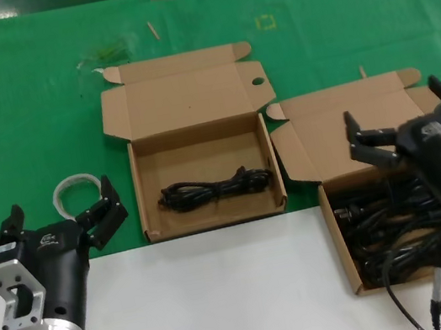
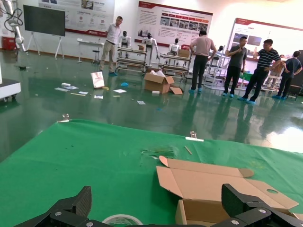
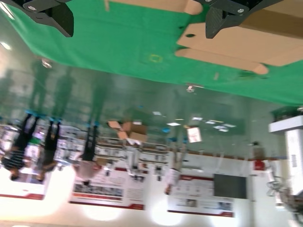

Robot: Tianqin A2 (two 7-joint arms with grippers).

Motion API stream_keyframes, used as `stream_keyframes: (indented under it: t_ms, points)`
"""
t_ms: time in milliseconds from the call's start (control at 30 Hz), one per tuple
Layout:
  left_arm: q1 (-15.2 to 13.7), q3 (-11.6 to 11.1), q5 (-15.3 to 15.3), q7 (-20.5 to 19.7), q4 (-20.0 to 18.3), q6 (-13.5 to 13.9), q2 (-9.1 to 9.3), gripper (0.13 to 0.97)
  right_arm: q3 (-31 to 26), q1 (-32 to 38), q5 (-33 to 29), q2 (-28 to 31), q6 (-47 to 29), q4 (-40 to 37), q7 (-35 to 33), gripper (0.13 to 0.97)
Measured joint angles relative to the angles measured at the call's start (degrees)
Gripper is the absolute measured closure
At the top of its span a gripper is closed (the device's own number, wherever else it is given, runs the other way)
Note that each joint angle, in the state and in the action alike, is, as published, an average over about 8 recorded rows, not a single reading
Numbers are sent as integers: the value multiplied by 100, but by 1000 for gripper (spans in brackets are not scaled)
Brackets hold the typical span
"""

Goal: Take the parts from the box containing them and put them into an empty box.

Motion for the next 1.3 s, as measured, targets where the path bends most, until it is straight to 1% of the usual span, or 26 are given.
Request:
stream_keyframes:
  t_ms: [267, 1300]
  points:
    - [0, -1, 0, 0, 0, 0, 0, 132, 176, -296, 156, -46, 297, 183, 86, 129]
    - [0, 0, 0, 0, 0, 0, 0, 132, 185, -310, 163, -49, 311, 191, 89, 129]
